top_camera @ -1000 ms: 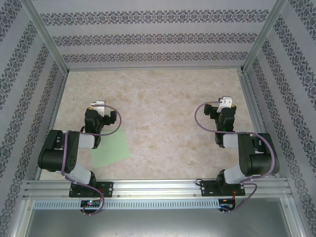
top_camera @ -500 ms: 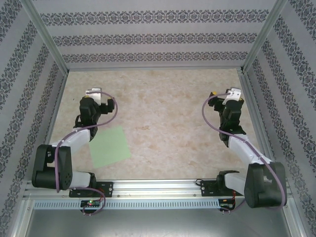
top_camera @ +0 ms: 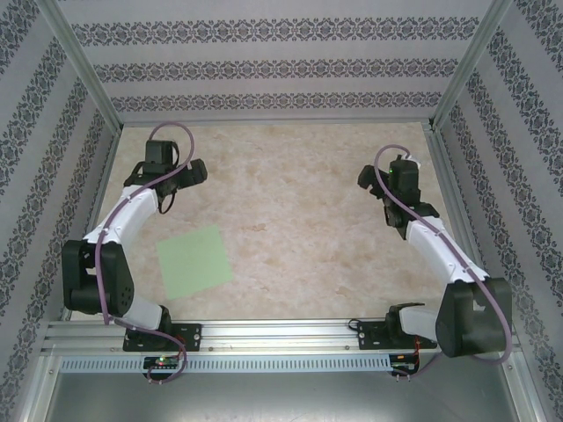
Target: Fold a paper plane with a square sheet of paper (pick it up from the middle)
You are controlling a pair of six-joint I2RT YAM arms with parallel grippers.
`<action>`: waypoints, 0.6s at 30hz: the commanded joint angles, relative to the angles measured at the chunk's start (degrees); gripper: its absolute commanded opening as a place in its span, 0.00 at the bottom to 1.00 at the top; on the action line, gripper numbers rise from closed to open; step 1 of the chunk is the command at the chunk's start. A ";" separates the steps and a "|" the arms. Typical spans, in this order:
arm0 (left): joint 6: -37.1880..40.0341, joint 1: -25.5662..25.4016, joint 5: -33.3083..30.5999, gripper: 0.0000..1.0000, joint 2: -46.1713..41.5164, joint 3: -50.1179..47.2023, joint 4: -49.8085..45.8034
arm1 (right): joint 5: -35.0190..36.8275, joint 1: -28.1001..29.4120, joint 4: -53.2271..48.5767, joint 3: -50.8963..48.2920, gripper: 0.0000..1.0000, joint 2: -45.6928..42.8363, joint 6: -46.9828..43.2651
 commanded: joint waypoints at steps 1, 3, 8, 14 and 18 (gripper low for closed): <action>-9.85 -1.09 3.36 0.99 -1.63 -1.18 -16.29 | -4.65 2.62 -4.96 1.86 0.98 2.24 4.70; -13.77 -2.61 3.05 0.99 -4.12 -4.65 -18.80 | -4.80 4.56 -4.52 1.82 0.98 3.60 6.30; -22.78 -5.28 2.78 0.99 -10.72 -14.20 -20.21 | -3.81 8.86 -4.02 4.03 0.98 7.75 8.20; -27.00 -9.28 1.72 0.99 -13.73 -19.79 -19.68 | -3.03 12.77 -4.86 8.36 0.98 13.00 8.75; -28.25 -11.44 1.36 0.99 -11.74 -20.94 -18.11 | -2.24 14.84 -5.71 10.22 0.98 14.87 8.75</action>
